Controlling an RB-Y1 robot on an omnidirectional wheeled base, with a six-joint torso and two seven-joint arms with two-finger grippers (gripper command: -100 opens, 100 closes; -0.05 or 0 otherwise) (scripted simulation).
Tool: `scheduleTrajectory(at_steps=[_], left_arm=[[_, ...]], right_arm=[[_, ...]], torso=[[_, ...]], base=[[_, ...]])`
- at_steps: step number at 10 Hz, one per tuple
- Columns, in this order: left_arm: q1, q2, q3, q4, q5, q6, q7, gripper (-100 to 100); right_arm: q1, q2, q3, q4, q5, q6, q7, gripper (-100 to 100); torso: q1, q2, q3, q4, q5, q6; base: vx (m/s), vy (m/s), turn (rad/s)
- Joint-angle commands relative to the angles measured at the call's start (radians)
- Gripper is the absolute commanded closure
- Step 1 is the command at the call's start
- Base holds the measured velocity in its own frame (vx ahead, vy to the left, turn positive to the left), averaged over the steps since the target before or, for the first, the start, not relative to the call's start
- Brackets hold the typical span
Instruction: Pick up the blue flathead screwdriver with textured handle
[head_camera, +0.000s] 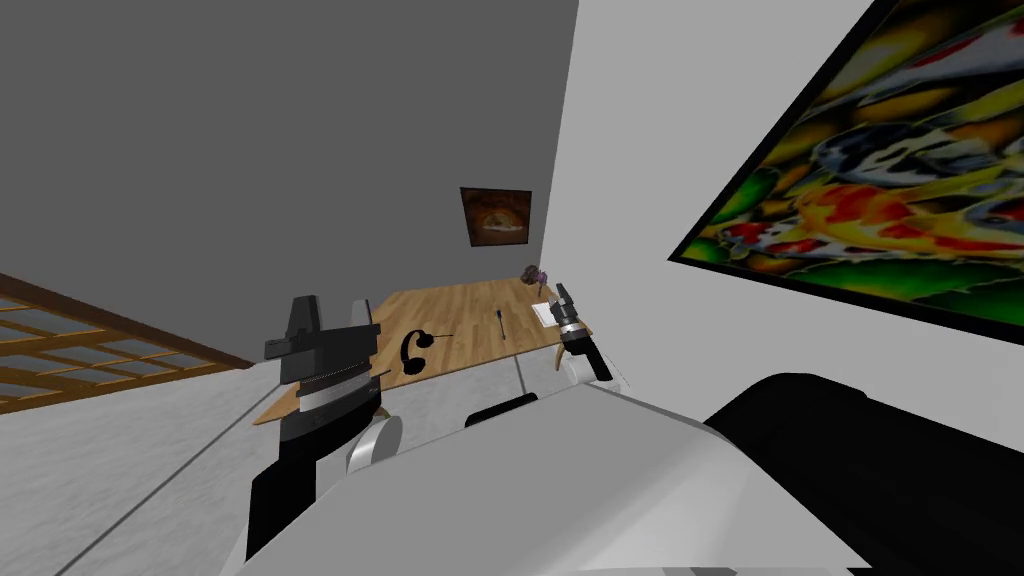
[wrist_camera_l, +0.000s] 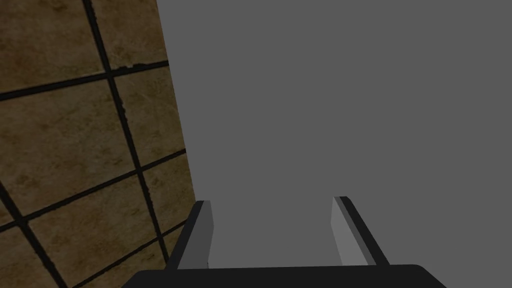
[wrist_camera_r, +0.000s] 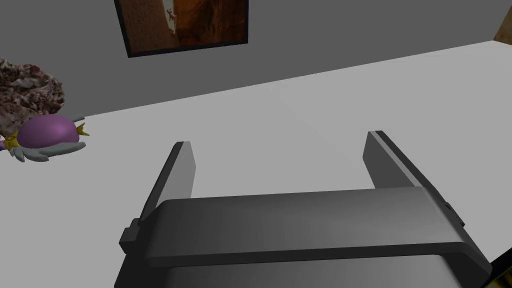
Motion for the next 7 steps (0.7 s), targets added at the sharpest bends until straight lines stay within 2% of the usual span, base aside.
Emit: scheduleTrajectory(at_steps=[1,2,4,5,6,7], left_arm=[[0.0,0.0,0.0,0.0,0.0,0.0,0.0,0],[0.0,0.0,0.0,0.0,0.0,0.0,0.0,0],[0.0,0.0,0.0,0.0,0.0,0.0,0.0,0],[0.0,0.0,0.0,0.0,0.0,0.0,0.0,0],[0.0,0.0,0.0,0.0,0.0,0.0,0.0,0],[0.0,0.0,0.0,0.0,0.0,0.0,0.0,0]], right_arm=[[-0.004,-0.048,-0.002,0.046,-0.016,0.039,0.05,-100],[-0.004,-0.048,-0.002,0.046,-0.016,0.039,0.063,-100],[-0.021,-0.113,-0.011,0.12,-0.047,0.096,0.127,-100],[-0.021,-0.113,-0.011,0.12,-0.047,0.099,0.142,-100],[-0.031,-0.147,-0.016,0.158,-0.066,0.132,0.177,-100],[-0.031,-0.147,-0.016,0.16,-0.066,0.132,0.184,-100]], torso=[[0.0,0.0,0.0,0.0,0.0,0.0],[0.001,0.0,0.0,0.0,0.0,-0.001],[0.001,-0.001,0.0,0.0,0.0,-0.001],[0.001,-0.001,0.0,0.0,0.0,-0.001],[0.0,-0.001,0.0,0.0,0.0,0.0],[0.001,-0.001,0.0,0.0,0.0,-0.001]], base=[[-0.024,-0.003,0.261],[-0.014,-0.008,0.139],[-0.016,-0.001,0.377],[-0.015,-0.012,0.108],[-0.014,0.001,0.241],[-0.01,-0.003,0.159]])
